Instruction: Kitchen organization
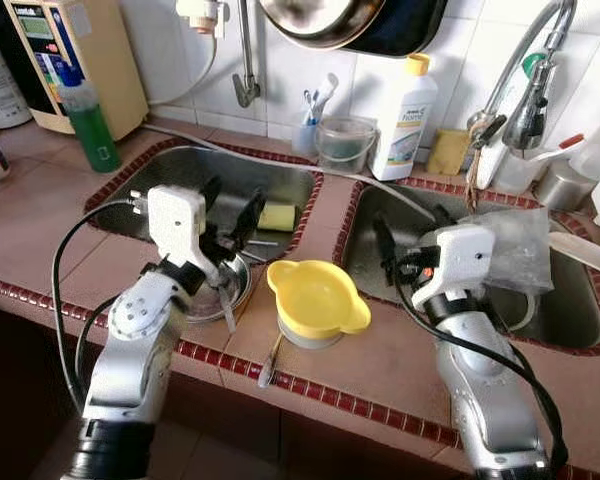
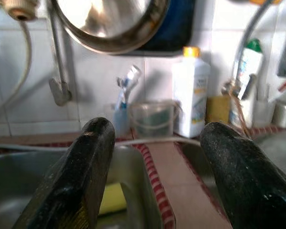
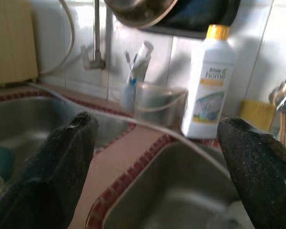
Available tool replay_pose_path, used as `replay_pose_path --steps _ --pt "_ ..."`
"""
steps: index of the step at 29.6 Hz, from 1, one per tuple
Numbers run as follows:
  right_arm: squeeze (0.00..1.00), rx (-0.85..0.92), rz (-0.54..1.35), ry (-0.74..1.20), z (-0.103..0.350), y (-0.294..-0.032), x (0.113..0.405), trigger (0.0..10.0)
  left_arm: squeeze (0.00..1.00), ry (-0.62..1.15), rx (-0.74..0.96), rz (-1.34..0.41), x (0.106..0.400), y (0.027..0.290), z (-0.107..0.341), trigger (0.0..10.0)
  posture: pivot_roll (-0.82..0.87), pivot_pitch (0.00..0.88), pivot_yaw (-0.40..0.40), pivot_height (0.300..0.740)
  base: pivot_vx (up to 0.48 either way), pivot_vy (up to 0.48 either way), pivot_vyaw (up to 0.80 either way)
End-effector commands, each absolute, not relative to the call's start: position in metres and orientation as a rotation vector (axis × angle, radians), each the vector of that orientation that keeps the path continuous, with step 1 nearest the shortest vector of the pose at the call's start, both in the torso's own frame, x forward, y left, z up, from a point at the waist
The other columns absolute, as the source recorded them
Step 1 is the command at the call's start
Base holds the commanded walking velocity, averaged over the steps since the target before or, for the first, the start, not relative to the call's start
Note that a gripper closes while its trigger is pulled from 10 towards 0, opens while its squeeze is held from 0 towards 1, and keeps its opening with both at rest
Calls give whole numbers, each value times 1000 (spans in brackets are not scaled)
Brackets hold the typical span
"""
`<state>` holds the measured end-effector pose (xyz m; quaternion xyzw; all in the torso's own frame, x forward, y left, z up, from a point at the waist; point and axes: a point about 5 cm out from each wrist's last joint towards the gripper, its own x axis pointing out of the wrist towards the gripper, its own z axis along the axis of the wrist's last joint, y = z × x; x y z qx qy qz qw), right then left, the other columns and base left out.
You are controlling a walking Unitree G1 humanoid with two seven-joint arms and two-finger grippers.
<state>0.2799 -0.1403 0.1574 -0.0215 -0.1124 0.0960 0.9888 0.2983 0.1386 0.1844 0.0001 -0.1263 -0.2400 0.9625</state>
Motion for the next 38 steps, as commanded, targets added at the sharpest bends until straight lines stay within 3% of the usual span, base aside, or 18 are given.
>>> replay_pose_path --steps 1,12,24,38 --pt "0 -32 213 -216 159 -141 276 10000 0 -264 17 -521 292 137 189 10000 -86 62 -11 740 0 0 0" --pt "0 -19 358 -133 154 -131 267 10000 0 -229 52 -607 269 128 183 10000 -71 81 -25 740 0 0 0" --pt "0 25 567 -44 158 -115 259 10000 0 -244 86 -730 236 99 181 10000 -49 87 -67 740 0 0 0" --pt "0 150 595 85 168 -124 260 10000 0 -274 158 -746 226 102 182 10000 -40 83 -98 740 0 0 0"
